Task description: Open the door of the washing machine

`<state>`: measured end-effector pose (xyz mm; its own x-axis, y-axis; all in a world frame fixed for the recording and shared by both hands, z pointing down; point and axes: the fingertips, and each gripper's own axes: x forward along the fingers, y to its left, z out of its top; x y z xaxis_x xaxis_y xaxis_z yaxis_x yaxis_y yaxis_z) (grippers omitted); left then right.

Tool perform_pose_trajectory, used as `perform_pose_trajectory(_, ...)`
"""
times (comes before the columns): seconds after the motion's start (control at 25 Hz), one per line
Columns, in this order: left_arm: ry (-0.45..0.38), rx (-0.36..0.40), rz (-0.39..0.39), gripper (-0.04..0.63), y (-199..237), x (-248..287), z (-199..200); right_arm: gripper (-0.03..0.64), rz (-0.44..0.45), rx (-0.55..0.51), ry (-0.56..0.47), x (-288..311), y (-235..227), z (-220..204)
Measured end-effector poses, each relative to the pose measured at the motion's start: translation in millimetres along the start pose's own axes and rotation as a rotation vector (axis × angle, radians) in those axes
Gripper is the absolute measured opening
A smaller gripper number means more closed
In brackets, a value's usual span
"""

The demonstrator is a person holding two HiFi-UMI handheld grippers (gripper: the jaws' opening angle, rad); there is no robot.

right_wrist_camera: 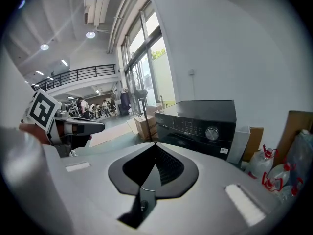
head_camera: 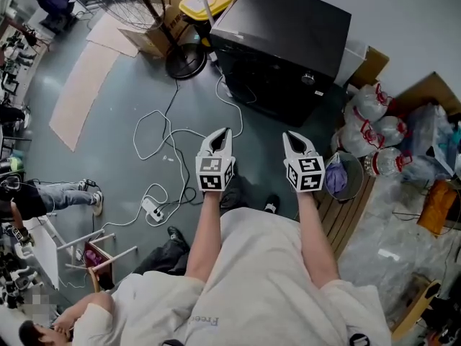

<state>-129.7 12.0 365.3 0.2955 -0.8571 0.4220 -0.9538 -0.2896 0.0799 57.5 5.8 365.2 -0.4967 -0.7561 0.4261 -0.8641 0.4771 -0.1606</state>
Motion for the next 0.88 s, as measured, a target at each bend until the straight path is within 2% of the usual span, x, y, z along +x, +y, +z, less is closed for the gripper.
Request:
perform_pose_trajectory(0.28,0.024,-0.011,-0.05,0.055,61,49,13,0.002,-0.046,-0.017,0.021,64,9,27)
perform_pose_trajectory(0.64,0.088,-0.07,-0.123,0.055,128,126,16,0.002,-0.09,-0.059,0.121,165,4,42)
perform_pose_trajectory(0.88,0.146,-0.025,-0.214,0.055,155,175,8,0.003,-0.101,-0.127,0.168,230,4,60)
